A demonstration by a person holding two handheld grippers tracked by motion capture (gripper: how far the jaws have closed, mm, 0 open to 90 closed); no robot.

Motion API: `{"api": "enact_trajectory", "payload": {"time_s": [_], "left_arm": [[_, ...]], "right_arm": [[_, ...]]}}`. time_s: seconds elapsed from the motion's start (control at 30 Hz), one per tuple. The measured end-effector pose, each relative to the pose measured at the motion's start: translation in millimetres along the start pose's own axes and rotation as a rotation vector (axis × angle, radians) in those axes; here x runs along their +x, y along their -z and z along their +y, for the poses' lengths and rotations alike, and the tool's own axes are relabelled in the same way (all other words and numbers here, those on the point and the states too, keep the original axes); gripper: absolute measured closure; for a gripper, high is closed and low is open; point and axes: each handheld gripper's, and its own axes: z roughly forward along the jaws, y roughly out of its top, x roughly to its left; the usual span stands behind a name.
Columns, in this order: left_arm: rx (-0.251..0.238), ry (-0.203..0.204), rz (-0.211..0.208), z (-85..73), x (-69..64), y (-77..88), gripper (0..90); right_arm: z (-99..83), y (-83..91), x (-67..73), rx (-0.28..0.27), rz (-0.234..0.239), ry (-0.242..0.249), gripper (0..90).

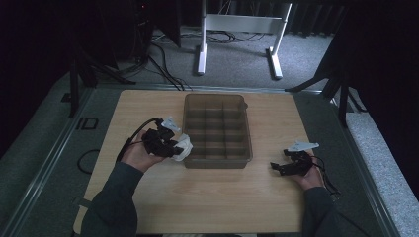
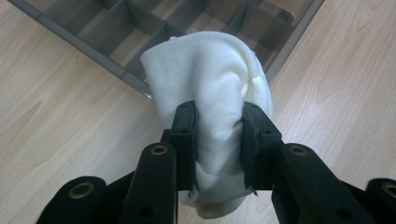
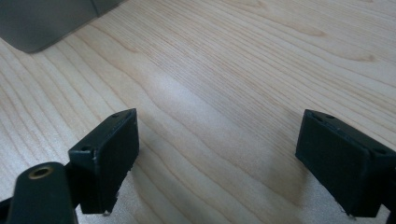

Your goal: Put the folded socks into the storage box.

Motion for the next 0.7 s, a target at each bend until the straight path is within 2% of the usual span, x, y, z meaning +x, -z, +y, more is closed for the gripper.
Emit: {"api": "enact_trajectory", "payload": {"time_s": [0.47,0.7], "left_arm": [[0.022,-0.051,-0.015,13.9,1.0,0.8,69.8],[0.047,-0.095,-0.011,19.8,1.2,0.5,69.8]], "right_arm": [[-0.1,0.0,0.0,-0.001,0.000,0.002,13.0],[-0.1,0.1,0.0,-0.001,0.000,0.002,13.1]]}}
